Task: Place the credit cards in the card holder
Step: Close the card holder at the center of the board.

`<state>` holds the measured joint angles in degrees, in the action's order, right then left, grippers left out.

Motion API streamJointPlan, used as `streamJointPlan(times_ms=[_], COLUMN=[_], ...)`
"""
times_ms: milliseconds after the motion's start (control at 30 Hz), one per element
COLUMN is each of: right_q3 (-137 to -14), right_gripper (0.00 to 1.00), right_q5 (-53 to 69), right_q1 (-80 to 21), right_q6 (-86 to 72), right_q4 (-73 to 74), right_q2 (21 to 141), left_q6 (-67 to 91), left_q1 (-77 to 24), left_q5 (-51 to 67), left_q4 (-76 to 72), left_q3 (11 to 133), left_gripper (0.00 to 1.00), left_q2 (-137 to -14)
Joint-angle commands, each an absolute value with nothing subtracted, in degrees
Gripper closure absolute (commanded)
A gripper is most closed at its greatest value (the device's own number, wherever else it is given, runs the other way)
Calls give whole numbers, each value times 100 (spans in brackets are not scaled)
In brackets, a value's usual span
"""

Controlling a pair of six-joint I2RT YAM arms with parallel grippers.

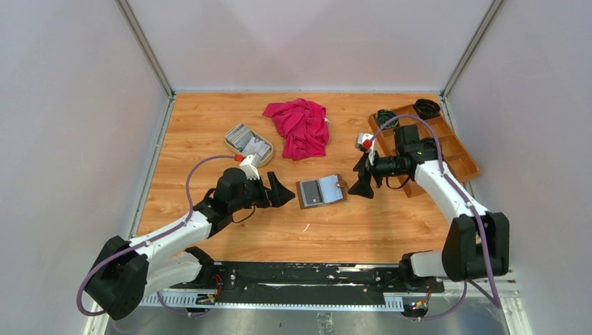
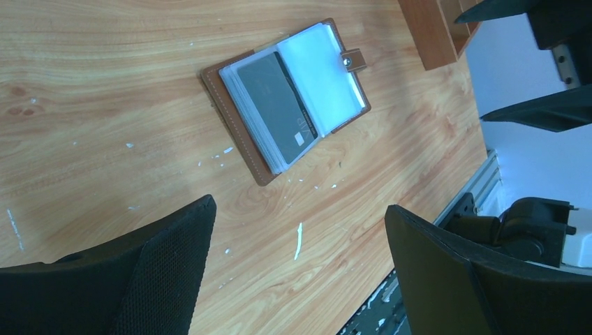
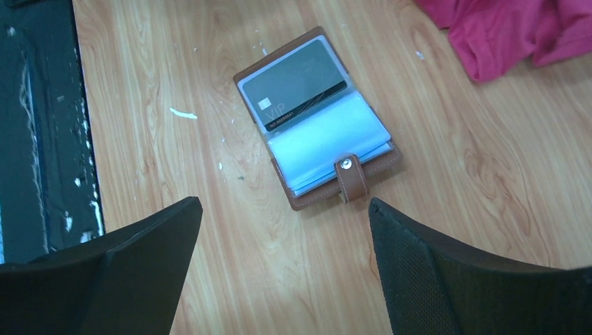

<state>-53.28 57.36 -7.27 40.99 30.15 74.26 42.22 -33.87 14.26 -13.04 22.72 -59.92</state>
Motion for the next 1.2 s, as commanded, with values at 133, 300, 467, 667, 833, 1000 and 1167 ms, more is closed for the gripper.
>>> streamJointPlan(times_ms=[133, 300, 467, 667, 833, 1000, 1167], right_q3=[-5867, -6465, -7169, -7397, -7509, -7779, -7859], right_gripper=[4, 6, 20, 30, 41, 50, 53], right_q5=[6101, 5640, 5058, 4950, 4873, 4561, 4282], right_q1=[-1060, -1202, -1222, -1272, -1564, -1759, -1783], right_q6=[8575, 9311, 9244, 9116, 8939, 8537, 8284], right_q4=[4628, 4956, 5323, 5405, 5529, 5513, 5397], right_q2=[8068, 8814, 9665, 10148, 10524, 10878, 11011], left_q6=[4207, 4258, 4289, 4306, 4319, 4333, 4309], left_q1=[-3362, -3358, -3360, -3357, -3363, -3360, -3358], left_q5=[1477, 1457, 1460, 1477, 1441, 1435, 1455], left_q4=[-1521, -1512, -1512, -1515, -1513, -1512, -1513], left_q3=[2089, 1886, 1697, 1586, 1451, 1381, 1348], left_gripper=[5, 5, 5, 5, 5, 5, 5], left_q2=[-5695, -5359, -5035, -4780, -4647, -4588, -4587])
